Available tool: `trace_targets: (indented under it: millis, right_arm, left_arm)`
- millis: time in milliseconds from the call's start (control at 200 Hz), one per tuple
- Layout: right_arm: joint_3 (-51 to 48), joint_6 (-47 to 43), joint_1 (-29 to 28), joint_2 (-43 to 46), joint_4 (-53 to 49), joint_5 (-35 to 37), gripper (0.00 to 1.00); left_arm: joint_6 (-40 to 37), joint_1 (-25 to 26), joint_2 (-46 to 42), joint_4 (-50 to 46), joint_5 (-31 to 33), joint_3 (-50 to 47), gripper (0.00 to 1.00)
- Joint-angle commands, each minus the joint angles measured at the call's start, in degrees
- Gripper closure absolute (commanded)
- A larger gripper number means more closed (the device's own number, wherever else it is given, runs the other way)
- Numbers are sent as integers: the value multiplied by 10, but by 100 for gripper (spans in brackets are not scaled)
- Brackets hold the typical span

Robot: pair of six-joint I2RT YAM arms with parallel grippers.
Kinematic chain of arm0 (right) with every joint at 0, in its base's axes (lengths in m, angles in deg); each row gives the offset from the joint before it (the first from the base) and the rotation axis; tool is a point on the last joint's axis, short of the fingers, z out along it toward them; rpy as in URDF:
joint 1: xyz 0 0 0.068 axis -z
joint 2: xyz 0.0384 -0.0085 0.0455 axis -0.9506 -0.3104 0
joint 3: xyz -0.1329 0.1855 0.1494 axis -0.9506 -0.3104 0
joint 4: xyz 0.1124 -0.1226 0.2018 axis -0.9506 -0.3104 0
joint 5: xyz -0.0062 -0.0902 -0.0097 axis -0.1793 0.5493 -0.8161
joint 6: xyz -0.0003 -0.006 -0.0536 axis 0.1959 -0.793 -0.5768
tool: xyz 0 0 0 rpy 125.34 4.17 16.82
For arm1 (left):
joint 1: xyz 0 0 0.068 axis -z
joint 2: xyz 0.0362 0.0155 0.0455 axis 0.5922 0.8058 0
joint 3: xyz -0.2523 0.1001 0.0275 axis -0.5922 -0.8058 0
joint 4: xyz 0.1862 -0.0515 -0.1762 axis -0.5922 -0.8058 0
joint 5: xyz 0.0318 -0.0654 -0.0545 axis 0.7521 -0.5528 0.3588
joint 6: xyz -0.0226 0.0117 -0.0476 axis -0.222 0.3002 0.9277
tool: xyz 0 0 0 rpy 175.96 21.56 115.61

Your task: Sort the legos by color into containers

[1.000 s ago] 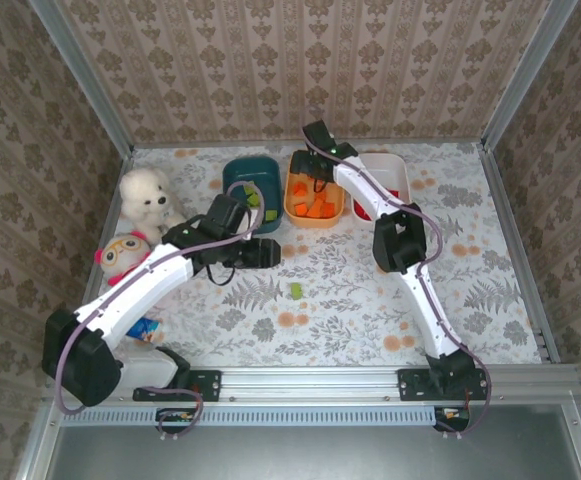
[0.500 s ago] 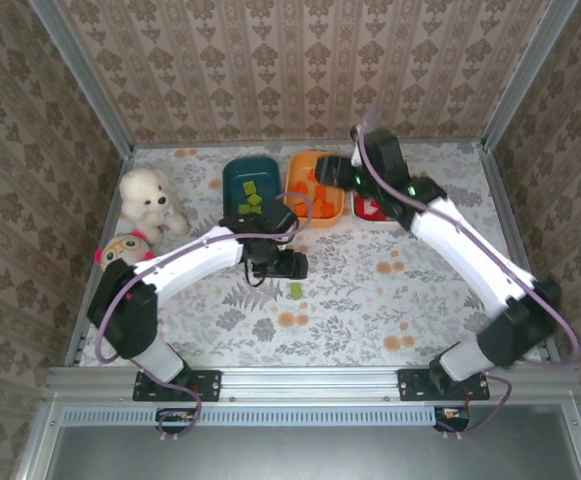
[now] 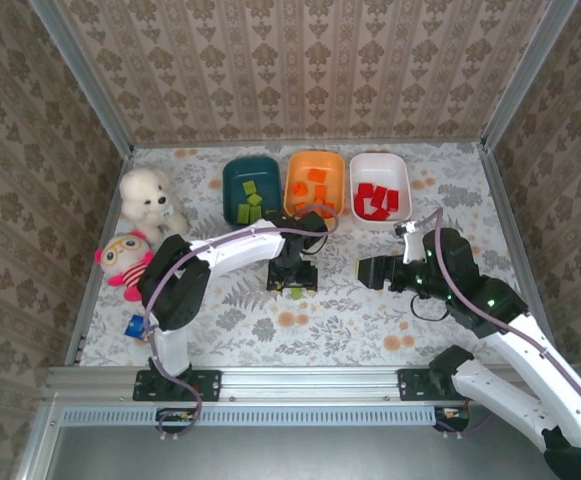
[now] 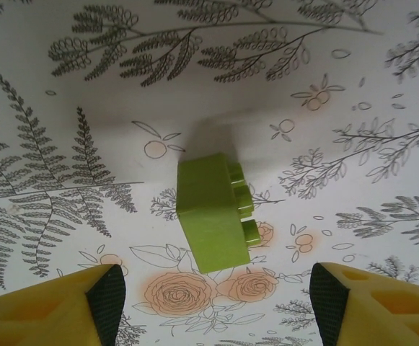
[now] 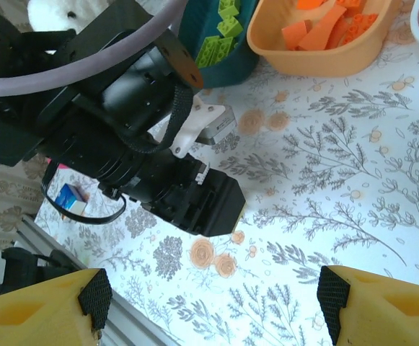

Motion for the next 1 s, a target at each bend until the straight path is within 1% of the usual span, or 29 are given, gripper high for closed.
trace_targets:
  millis: [0,85,165,320,470,510,620,740,880,995]
  right_arm:
    - [1,4,1,-9,-25,-14,22]
    - [12,2,1,-17,-26,-9,22]
    - [23,-4,2,-20,-33,-8,22]
    - [27,-8,1,-22,-40,-7,22]
    - [30,-2,2,-29,-38,-10,22]
    - [32,-3,2,-32,-34,-14,22]
    - [37,-3,2,-35,-22,-39,22]
    - [43,8,6,-35,-5,-66,19]
    - [56,44,17,-51,49,-86,16]
    - [83,45,20,-87,52,-92,16]
  left_arm:
    - [23,6,20,-7,10,11,31]
    - [22,5,38,-2,17,17,35]
    - [20,5,44,23,19,10,39]
    - [16,6,59,35,19,16,50]
    - [5,6,50,47,29,12,70]
    - [3,7,44,47,34,11,73]
    - [-5,0,20,31,56,21,74]
    - [-28,-31,-20,12,60,63,75]
    - [-65,-97,-28,-18,54,149,75]
    - [-102,-163,-10,-4,30,199,75]
